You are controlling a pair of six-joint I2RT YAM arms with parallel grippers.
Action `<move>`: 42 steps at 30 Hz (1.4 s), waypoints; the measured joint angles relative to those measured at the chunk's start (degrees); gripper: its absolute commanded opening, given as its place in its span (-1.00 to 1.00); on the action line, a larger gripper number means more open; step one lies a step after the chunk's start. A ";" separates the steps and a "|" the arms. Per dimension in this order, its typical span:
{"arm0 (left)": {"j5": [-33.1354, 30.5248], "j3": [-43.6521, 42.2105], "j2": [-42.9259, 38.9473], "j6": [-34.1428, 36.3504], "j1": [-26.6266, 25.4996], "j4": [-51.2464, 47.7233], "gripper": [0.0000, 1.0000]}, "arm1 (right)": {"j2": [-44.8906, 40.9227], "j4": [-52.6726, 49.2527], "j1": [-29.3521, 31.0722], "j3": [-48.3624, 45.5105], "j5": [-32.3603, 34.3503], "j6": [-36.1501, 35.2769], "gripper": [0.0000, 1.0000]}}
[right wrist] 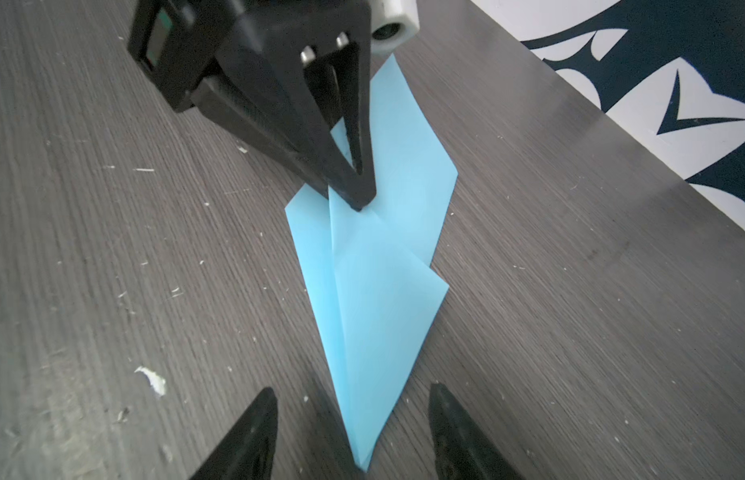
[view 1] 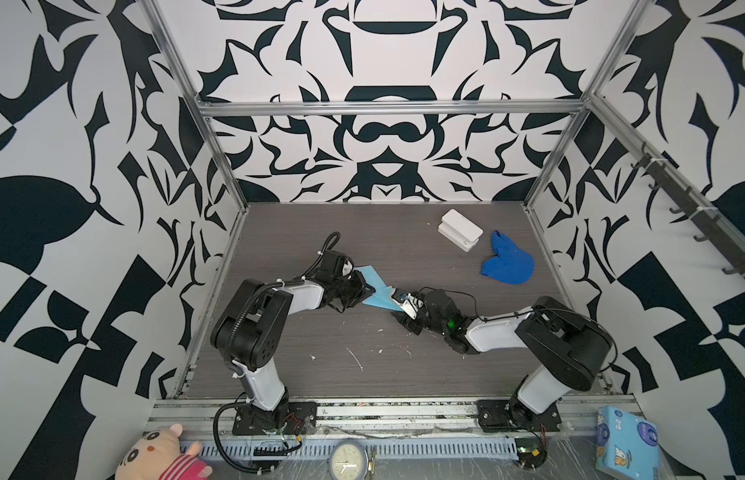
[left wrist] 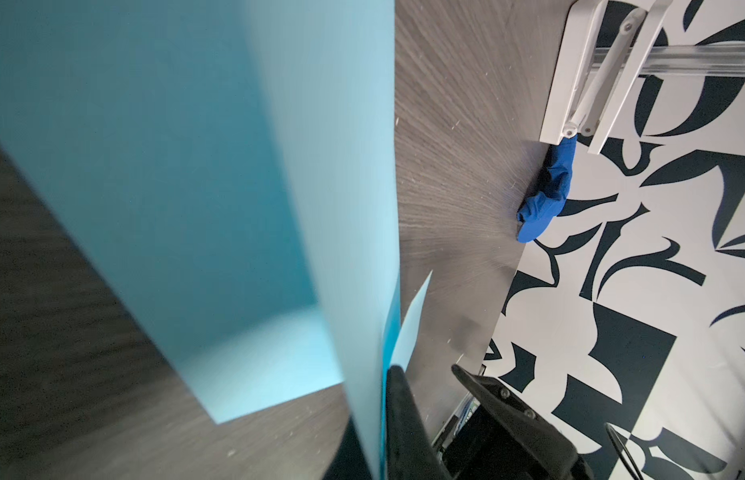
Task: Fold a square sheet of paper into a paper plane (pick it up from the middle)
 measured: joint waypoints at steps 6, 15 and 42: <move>-0.02 0.04 -0.31 -0.81 -0.55 -2.19 -0.81 | 5.84 7.58 1.92 0.00 3.13 -2.14 -0.05; 0.02 0.79 -0.33 -0.87 -0.55 -3.80 -0.81 | 7.48 10.19 2.14 0.07 6.10 -3.21 -0.51; -1.29 3.39 -2.23 0.17 0.35 -9.79 -0.02 | 9.57 10.51 3.41 0.50 8.11 -2.56 -0.92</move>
